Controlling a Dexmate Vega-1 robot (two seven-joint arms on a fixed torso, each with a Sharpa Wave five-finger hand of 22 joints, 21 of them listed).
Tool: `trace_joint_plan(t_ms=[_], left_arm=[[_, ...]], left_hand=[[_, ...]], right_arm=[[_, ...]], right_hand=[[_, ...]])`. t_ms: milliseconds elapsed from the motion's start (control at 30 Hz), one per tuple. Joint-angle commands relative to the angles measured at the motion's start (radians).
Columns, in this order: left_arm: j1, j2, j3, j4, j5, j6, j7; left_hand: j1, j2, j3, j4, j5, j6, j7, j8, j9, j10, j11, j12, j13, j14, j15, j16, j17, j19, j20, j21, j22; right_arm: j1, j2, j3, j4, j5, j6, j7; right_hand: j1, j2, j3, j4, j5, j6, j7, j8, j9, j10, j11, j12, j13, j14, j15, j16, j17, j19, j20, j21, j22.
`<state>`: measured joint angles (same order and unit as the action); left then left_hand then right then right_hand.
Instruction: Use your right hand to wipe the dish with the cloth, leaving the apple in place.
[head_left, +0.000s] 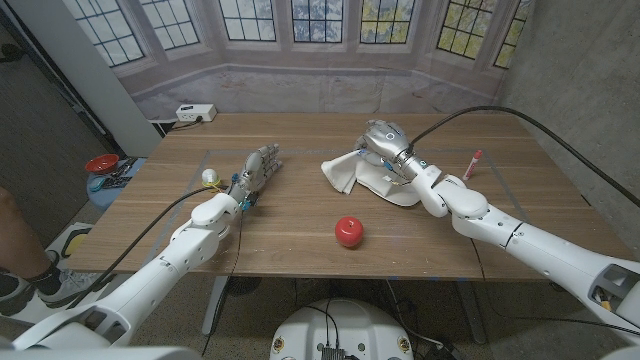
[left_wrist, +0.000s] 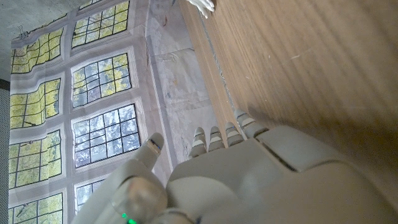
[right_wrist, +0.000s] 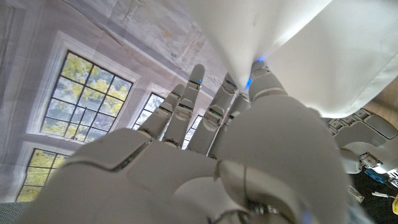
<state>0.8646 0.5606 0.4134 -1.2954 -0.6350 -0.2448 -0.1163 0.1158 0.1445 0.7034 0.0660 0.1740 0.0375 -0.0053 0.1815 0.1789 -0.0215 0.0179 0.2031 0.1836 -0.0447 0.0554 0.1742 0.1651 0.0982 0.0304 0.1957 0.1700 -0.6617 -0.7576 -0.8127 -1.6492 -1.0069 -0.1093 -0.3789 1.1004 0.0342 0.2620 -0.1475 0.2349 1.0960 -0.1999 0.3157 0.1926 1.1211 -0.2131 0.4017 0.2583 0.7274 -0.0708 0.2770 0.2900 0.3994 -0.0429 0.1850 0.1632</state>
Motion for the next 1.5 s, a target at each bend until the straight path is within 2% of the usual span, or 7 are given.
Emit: trace_joint_plan(t_ms=[33,833,1500], left_arm=[[-0.009,-0.010,0.003,0.010,0.006,-0.015,0.001],[-0.004,0.001,0.007,-0.014,0.012,0.003,0.010],[-0.003,0.013,0.015,-0.034,0.015,0.023,0.000]], left_hand=[[0.010,0.002,0.002,-0.001,-0.003,0.006,-0.004,0.004,0.004,0.000,-0.002,0.001,0.005,0.006,0.004,0.002,0.004,0.008,0.004,0.000,0.004],[0.009,0.002,0.002,-0.001,-0.003,0.008,-0.004,0.005,0.004,0.001,-0.001,0.001,0.005,0.007,0.005,0.002,0.004,0.009,0.004,0.000,0.004],[0.009,0.002,0.002,-0.001,-0.003,0.009,-0.003,0.005,0.004,0.000,0.000,0.001,0.005,0.007,0.004,0.002,0.004,0.009,0.004,0.000,0.004]], right_arm=[[-0.023,-0.025,0.030,-0.013,0.019,-0.012,0.017],[-0.093,-0.106,0.095,-0.068,0.016,-0.075,0.031],[-0.148,-0.141,0.127,-0.098,0.028,-0.116,0.059]], right_hand=[[0.002,0.009,-0.005,-0.002,0.002,0.001,-0.003,0.000,0.003,0.002,0.002,-0.002,0.005,0.009,-0.164,-0.001,0.004,0.007,-0.047,0.000,0.002],[0.010,0.011,-0.006,-0.005,0.004,0.000,-0.002,-0.003,0.004,0.002,0.002,-0.006,0.008,0.012,-0.164,-0.005,0.007,0.005,-0.053,-0.001,0.002],[0.011,0.014,-0.009,-0.004,0.004,0.001,-0.002,-0.005,0.004,0.003,0.002,-0.010,0.011,0.013,-0.163,-0.011,0.007,0.007,-0.054,0.000,0.002]])
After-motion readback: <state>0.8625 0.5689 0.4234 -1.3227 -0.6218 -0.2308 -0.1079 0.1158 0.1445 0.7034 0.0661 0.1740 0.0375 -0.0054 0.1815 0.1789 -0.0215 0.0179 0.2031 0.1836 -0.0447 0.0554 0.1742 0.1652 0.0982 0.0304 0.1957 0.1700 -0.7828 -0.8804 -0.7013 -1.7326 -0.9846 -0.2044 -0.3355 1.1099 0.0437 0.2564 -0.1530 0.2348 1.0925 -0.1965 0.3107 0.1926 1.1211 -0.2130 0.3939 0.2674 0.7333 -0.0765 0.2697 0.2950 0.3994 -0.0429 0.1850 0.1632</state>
